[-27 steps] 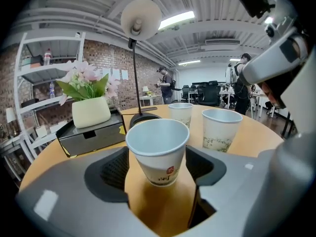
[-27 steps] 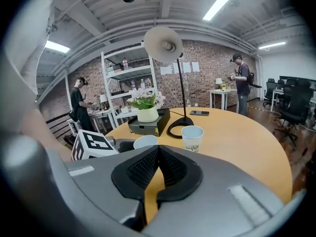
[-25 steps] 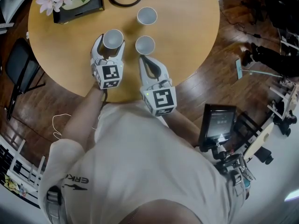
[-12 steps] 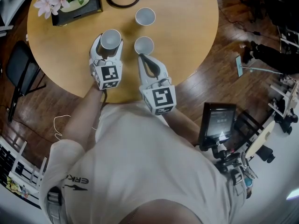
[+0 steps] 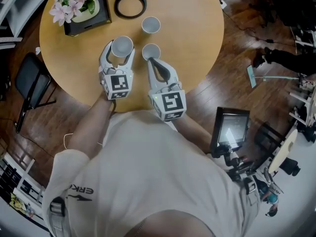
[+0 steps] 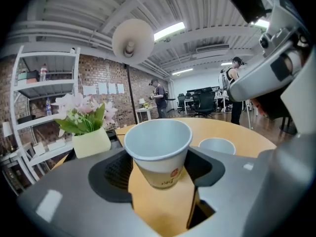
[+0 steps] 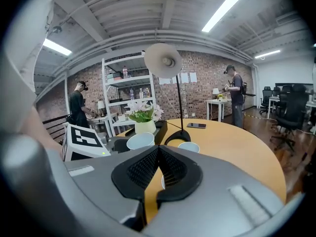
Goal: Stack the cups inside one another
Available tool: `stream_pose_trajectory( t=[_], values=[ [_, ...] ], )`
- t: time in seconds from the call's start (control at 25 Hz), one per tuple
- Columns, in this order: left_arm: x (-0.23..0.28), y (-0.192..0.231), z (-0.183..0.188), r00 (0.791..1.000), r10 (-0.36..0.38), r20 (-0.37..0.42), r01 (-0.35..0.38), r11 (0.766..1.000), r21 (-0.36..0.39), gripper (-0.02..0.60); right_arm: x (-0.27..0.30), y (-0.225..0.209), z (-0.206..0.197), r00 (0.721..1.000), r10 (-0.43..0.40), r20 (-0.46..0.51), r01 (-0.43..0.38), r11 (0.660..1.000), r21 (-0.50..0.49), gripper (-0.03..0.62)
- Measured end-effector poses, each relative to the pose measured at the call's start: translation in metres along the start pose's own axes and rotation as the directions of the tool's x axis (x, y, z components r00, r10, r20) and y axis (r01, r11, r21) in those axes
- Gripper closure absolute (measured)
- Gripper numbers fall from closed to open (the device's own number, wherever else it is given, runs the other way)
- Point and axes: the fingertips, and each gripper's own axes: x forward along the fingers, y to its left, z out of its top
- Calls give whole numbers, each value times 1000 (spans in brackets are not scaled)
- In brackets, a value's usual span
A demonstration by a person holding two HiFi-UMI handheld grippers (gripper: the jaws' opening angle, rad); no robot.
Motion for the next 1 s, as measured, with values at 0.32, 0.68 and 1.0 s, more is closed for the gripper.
stream_pose_trajectory(
  t=[0.32,0.68,1.0],
  values=[
    [-18,-16,50,994,-55,90,50,997,60,256,-26,-10,30,991,-70,110,69,998,7,580],
    [-33,-48,87,976,-147,163,124,982,141,256,-57,-22,39,971,-148,185,143,989,38,580],
    [-35,-83,107,958,-225,180,189,962,195,256,-84,-40,40,954,-214,210,203,976,73,580]
  ],
)
